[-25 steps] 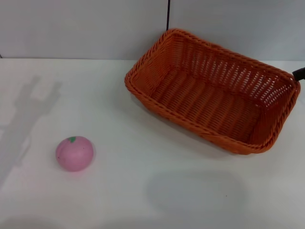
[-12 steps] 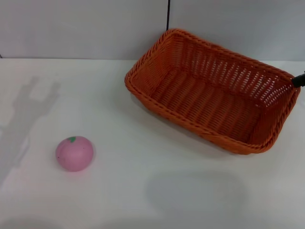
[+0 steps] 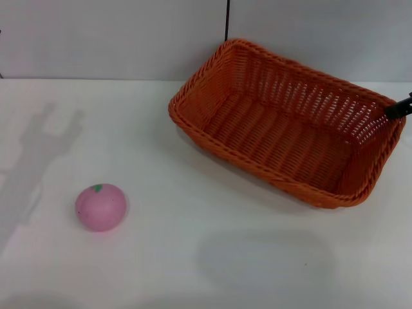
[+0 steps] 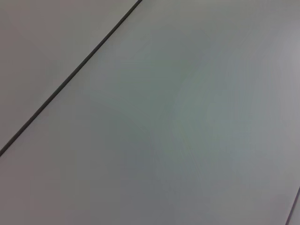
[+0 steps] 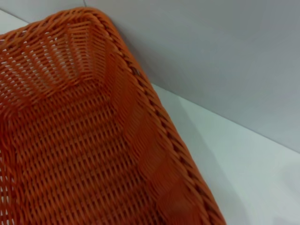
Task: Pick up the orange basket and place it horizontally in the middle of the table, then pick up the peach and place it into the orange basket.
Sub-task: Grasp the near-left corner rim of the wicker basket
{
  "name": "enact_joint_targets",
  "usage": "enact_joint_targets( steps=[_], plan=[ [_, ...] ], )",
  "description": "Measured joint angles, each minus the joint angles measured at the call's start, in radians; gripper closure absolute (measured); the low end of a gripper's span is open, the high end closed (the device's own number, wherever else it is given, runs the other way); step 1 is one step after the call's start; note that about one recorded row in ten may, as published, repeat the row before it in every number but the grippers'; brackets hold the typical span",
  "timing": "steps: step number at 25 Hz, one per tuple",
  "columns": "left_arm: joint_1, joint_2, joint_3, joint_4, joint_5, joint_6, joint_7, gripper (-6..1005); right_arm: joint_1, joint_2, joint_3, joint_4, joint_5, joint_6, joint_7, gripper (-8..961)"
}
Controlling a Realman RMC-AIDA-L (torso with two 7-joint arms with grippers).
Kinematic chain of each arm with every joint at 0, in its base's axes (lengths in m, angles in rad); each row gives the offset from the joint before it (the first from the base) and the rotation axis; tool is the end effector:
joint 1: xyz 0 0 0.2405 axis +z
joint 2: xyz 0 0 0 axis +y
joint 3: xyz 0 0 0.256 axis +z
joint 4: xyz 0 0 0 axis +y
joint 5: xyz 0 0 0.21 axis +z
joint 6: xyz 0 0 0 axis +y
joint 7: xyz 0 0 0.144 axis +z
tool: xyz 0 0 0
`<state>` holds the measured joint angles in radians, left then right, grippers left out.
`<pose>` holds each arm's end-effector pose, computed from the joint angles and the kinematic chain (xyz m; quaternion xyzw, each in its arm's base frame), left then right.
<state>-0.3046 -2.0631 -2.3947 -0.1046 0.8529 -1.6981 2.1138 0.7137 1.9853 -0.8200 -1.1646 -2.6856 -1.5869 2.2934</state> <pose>-0.3251 0.2657 0.0430 -0.6124 -0.3117 -0.5983 0.4121 0.2358 0.3965 0.1013 -0.8806 0.3899 -0.1004 0.2499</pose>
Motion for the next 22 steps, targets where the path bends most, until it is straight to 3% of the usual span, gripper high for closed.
enact_joint_targets(
  steps=[6,16,22],
  plan=[
    [0.005,0.0,0.001,0.001,0.0,0.003,0.0,176,0.005,0.002,-0.001,0.037,-0.001,0.017,-0.003,239],
    [0.007,0.0,0.002,0.004,0.0,0.003,0.0,179,0.006,0.023,-0.001,0.157,-0.003,0.12,-0.019,267],
    [0.007,0.0,0.002,0.005,0.0,0.003,0.0,182,-0.012,0.036,0.0,0.149,0.005,0.134,-0.055,307]
  ],
)
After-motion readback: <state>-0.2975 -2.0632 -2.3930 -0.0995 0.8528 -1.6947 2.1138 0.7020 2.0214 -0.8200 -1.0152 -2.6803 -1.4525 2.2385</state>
